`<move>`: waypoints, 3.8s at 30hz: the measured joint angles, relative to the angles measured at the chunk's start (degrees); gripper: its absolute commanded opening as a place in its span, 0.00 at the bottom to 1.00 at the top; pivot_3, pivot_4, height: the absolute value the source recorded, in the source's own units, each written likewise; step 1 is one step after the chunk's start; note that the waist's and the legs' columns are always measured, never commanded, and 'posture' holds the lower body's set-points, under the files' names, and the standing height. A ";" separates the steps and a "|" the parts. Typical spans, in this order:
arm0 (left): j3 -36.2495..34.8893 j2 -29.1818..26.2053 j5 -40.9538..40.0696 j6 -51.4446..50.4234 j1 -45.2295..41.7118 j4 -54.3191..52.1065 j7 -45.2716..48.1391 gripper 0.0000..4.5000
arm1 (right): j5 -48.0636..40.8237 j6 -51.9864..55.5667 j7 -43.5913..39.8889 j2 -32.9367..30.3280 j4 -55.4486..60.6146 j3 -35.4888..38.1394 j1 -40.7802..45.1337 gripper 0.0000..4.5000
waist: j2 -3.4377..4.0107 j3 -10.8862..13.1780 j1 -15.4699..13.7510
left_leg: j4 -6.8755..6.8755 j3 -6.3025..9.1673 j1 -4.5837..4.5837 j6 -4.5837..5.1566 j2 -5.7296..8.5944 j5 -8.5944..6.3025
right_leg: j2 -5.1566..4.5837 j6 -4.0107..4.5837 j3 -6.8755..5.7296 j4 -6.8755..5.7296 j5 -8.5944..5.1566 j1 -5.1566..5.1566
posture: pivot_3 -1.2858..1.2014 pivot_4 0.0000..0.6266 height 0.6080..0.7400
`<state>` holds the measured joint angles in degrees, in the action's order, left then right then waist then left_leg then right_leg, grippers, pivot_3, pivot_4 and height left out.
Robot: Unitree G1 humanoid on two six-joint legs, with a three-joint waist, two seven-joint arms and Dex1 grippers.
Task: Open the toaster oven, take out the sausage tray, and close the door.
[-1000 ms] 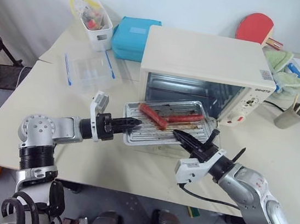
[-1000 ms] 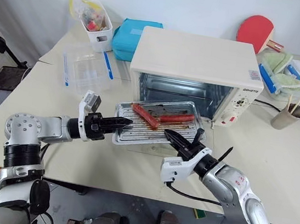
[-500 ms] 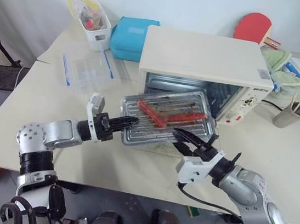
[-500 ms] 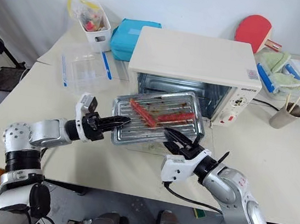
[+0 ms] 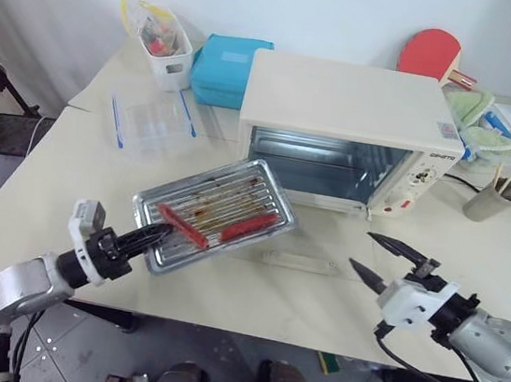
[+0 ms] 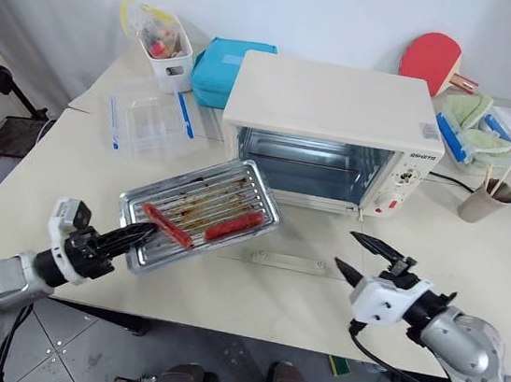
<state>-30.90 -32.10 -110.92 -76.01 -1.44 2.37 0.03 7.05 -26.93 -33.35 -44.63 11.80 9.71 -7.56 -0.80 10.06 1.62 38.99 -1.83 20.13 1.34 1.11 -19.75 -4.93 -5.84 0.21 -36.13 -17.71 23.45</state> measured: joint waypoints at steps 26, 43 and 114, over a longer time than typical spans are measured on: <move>-9.20 23.10 -0.21 25.07 26.01 -26.64 -4.44 0.00 | -31.73 12.69 -33.50 3.70 -25.31 -4.03 14.33 0.01 | 0.08 0.03 -0.06 | -0.03 -0.02 0.08 0.23 -0.01 -0.37 | -0.22 0.03 -0.12 0.38 -0.01 -0.08 | 0.52 0.24 1.00; -7.69 16.11 -0.32 23.06 25.10 -23.30 -3.58 0.00 | -49.21 34.05 -23.75 4.84 -3.51 6.93 18.87 0.21 | 0.18 0.09 -0.36 | -0.16 0.06 0.20 0.37 -0.01 -0.56 | -0.25 0.02 -0.27 0.62 -0.01 -0.02 | 0.52 0.24 1.00; 28.76 -14.01 85.72 79.19 -14.71 11.50 72.34 0.97 | -47.10 31.46 -31.16 3.62 15.79 27.17 -23.52 1.00 | 0.69 -0.06 -1.94 | -1.63 0.87 0.41 0.09 0.27 0.10 | -0.58 0.14 -1.19 1.55 0.11 0.02 | 0.52 0.24 1.00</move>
<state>-2.14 -46.12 -25.20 3.18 -16.15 13.87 72.37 -40.05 4.53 -64.52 -41.01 27.60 36.87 -31.07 -0.11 10.01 -0.32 37.36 -0.96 20.54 1.44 1.38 -19.65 -5.51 -5.70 -0.98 -34.58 -17.60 23.47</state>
